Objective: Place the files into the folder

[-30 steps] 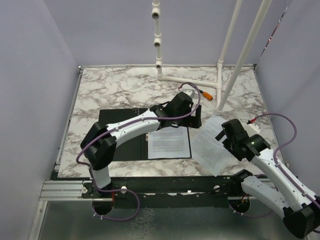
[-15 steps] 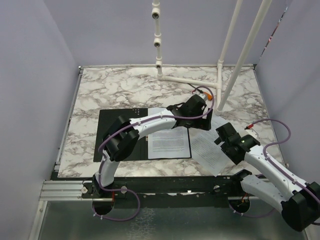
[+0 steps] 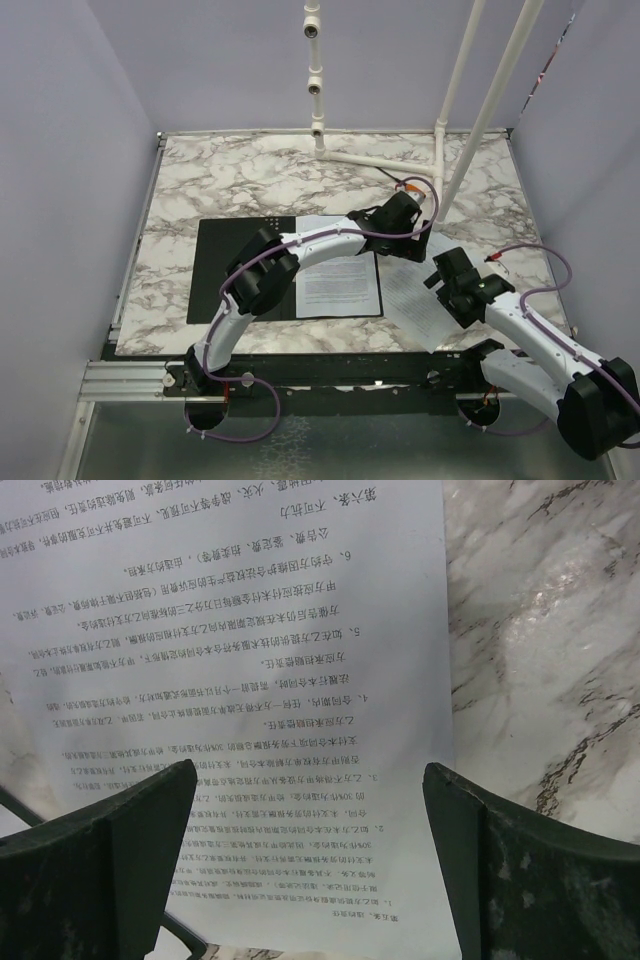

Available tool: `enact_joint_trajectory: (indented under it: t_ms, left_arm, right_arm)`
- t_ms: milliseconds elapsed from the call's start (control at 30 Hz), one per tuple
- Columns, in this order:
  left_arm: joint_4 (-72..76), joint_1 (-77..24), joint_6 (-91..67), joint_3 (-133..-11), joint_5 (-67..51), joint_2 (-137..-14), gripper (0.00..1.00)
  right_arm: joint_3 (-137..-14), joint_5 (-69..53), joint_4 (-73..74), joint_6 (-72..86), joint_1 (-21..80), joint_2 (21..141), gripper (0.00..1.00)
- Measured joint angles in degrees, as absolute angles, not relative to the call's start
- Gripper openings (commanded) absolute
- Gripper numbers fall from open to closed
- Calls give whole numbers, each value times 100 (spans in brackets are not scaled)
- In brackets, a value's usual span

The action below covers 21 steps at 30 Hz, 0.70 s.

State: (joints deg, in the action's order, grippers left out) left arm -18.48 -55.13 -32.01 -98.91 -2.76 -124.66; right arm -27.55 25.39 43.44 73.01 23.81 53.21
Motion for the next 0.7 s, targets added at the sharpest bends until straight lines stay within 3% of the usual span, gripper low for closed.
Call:
enact_joint_trajectory:
  t_ms: [700]
  left_arm:
    - [-1979,-5472,-3033,-10095,-270,-12886,99]
  right_arm:
    - [-2718,2480,4410,7391,2248,5557,100]
